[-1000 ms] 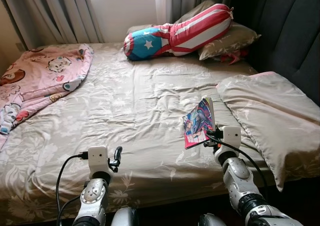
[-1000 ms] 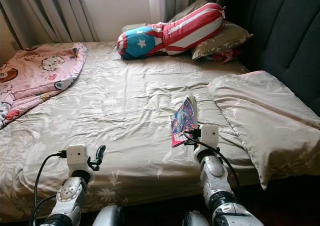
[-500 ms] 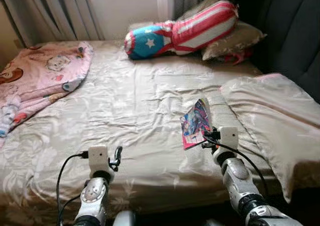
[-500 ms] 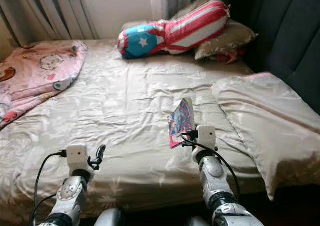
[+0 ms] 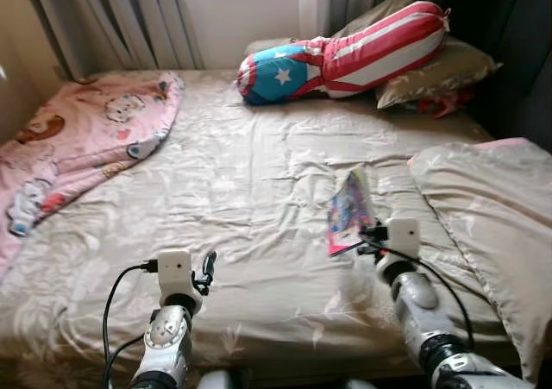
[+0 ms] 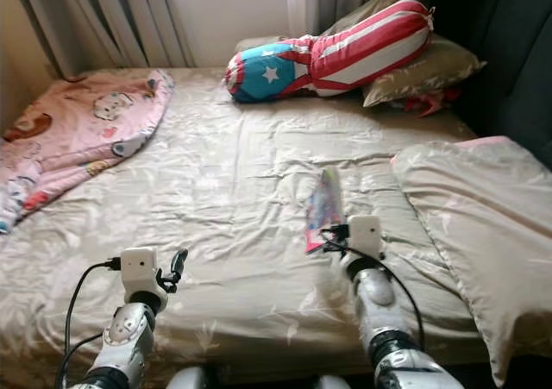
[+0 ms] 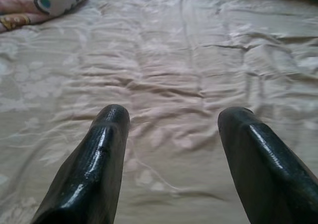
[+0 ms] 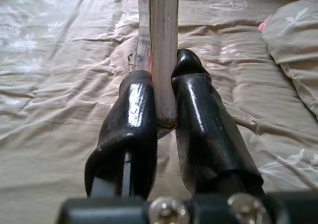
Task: Clean up the room
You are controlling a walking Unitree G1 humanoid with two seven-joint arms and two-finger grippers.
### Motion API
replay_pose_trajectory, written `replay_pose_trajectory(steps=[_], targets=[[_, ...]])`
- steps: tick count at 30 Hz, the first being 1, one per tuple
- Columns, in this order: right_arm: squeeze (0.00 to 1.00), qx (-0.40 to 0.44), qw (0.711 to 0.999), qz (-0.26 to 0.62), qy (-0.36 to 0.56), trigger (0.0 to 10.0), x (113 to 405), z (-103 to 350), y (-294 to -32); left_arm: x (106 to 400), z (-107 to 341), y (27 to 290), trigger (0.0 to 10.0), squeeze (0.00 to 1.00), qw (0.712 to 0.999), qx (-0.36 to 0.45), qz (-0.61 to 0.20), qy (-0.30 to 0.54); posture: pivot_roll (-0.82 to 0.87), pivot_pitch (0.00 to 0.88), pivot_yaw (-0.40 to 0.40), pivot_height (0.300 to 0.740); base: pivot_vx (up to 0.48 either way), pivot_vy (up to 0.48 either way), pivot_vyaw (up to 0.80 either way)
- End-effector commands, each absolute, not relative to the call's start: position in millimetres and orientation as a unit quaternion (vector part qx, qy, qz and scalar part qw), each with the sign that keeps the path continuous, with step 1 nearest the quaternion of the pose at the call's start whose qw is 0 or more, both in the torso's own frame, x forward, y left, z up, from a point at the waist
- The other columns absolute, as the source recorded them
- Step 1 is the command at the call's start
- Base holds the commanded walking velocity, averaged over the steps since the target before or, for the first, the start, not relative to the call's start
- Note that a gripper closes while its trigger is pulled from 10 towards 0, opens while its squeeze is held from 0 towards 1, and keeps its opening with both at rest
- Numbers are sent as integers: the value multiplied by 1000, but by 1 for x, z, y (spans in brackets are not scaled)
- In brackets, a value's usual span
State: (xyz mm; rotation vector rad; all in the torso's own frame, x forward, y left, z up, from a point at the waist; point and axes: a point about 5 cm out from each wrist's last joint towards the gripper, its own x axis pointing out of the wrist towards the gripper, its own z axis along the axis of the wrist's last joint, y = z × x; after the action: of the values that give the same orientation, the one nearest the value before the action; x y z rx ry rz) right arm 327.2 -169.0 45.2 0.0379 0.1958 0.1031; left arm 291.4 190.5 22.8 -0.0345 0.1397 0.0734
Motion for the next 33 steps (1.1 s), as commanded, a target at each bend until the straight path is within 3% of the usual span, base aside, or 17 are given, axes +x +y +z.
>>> replay_pose_trajectory(steps=[1, 12, 16, 22, 28, 33], targets=[[0, 22, 994, 76, 81, 10000, 333, 54, -156, 291, 23, 193, 10000, 0, 996, -15, 40, 73, -94, 18, 11, 625, 0, 0, 0], [0, 68, 989, 82, 102, 10000, 337, 54, -160, 290, 24, 195, 10000, 0, 997, -1, 33, 68, -92, 133, 16, 625, 0, 0, 0], [0, 212, 966, 122, 87, 10000, 346, 66, -157, 284, 20, 197, 10000, 0, 997, 8, 26, 72, -87, 166, 27, 625, 0, 0, 0], [0, 270, 937, 200, 93, 10000, 343, 68, -154, 275, 14, 200, 10000, 0, 996, 13, 27, 79, -72, 190, 28, 625, 0, 0, 0], [0, 344, 910, 206, 108, 10000, 335, 58, -158, 265, 9, 200, 10000, 0, 996, 27, 14, 84, -49, 216, 39, 625, 0, 0, 0], [0, 319, 918, 169, 163, 10000, 325, 38, -163, 254, 6, 203, 10000, 0, 995, 35, 7, 91, -37, 230, 57, 625, 0, 0, 0]])
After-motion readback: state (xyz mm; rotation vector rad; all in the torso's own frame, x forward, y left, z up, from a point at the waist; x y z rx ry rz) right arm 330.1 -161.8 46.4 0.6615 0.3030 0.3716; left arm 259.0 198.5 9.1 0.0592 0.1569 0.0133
